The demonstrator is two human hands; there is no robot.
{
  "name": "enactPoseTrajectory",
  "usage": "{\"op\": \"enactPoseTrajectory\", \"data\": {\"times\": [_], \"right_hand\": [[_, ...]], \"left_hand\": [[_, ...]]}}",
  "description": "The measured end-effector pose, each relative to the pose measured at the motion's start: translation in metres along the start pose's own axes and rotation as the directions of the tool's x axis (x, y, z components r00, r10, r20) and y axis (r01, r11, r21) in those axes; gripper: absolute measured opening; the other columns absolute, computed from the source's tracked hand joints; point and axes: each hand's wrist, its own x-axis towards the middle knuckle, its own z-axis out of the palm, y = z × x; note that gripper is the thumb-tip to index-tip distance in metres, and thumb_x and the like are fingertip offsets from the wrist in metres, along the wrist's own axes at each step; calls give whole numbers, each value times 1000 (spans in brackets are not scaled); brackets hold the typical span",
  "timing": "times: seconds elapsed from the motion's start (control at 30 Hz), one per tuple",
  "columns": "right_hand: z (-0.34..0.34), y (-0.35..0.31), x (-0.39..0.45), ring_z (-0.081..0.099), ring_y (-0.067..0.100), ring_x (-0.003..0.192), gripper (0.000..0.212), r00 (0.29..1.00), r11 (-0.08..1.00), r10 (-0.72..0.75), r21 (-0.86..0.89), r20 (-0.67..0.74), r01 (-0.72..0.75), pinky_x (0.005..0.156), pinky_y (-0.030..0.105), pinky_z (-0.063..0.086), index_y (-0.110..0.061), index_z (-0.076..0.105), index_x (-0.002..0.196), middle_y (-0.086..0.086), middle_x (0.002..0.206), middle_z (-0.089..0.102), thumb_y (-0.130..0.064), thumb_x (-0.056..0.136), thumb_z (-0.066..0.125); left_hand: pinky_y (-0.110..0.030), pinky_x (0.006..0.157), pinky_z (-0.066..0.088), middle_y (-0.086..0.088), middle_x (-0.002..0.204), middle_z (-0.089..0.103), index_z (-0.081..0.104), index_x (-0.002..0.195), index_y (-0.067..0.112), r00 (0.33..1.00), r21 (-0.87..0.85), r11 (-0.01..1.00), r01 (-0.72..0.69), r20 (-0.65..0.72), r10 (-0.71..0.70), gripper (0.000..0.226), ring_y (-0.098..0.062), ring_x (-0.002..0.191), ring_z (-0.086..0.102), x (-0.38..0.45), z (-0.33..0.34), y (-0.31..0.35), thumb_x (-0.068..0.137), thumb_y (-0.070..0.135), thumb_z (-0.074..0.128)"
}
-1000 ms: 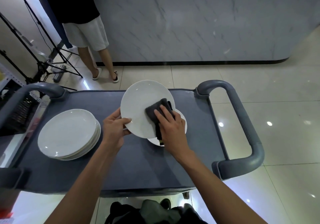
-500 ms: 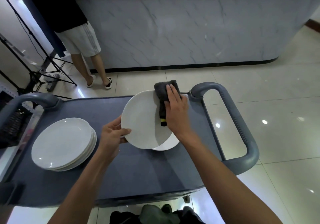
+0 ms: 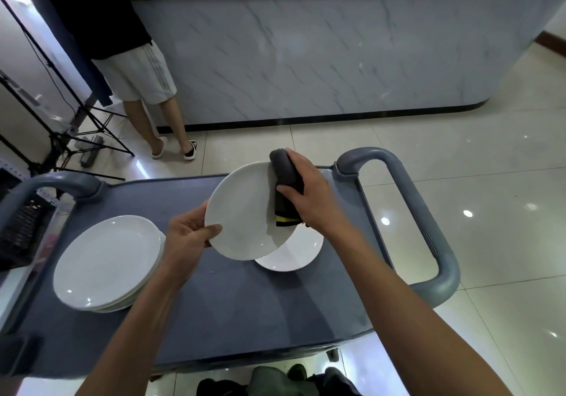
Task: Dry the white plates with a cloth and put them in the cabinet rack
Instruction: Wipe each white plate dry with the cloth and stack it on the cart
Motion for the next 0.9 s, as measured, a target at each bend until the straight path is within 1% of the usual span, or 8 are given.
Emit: {"op": "enactPoseTrajectory", "data": {"times": [0.13,0.3,0.37,0.53,0.6,0.73,0.83,0.9], "right_hand": [[0,0,-1,48,8,128,69,998,997,35,65,-44,-32,108,24,37,-24,45,145,-10,141,53,-14,83,74],[5,4,-4,53,19,114,61,994,999,4,36,-112,0,101,35,43,-17,52,134,-3,124,59,-7,79,74],[8,6,-6,52,22,113,57,989,1000,9,15,-146,-7,99,37,42,-15,53,132,-1,122,59,-5,79,72],[13,4,-14,48,20,108,49,961,997,-72,-33,-267,66,95,24,38,-14,54,127,-1,121,57,-1,81,65],[13,1,-16,46,18,106,48,947,992,-118,-65,-299,104,93,19,36,-15,54,126,-2,120,56,1,81,61],[9,-1,-17,45,16,104,50,917,984,-176,-98,-356,151,91,24,38,-15,55,122,-4,118,56,6,77,55],[6,-1,-19,46,18,106,55,897,974,-223,-131,-383,186,93,25,39,-15,56,123,-3,120,55,8,73,51],[6,0,-20,46,19,107,58,886,970,-239,-145,-397,196,94,27,40,-16,55,124,-3,122,55,9,72,51]], "left_hand": [[-33,71,61,1,100,78,76,108,41,1000,37,999,-14,3,14,63,-14,89,71,2,-4,1,86,-15,58],[-27,66,59,3,99,78,70,118,24,999,43,999,-10,-42,12,52,-11,87,71,3,1,0,86,-15,59],[-27,67,60,5,95,78,71,114,24,998,46,999,3,-64,0,50,-10,85,71,4,8,-1,86,-16,59],[-47,86,56,-14,106,73,69,117,16,991,-12,998,58,-117,-59,42,-25,93,66,4,21,-6,88,-13,59],[-44,86,56,-13,104,73,70,116,13,987,-28,997,74,-139,-77,38,-23,93,66,5,24,-9,89,-12,59],[-28,80,58,-3,94,75,72,110,9,983,-113,989,100,-144,-116,39,-17,90,67,7,28,-8,88,-15,51],[-39,87,56,-6,99,73,72,110,7,978,-151,979,138,-134,-159,38,-23,96,66,7,28,-8,87,-11,48],[-48,92,52,-6,112,72,72,113,12,973,-160,970,185,-112,-204,34,-24,108,66,5,25,-10,90,5,49]]}}
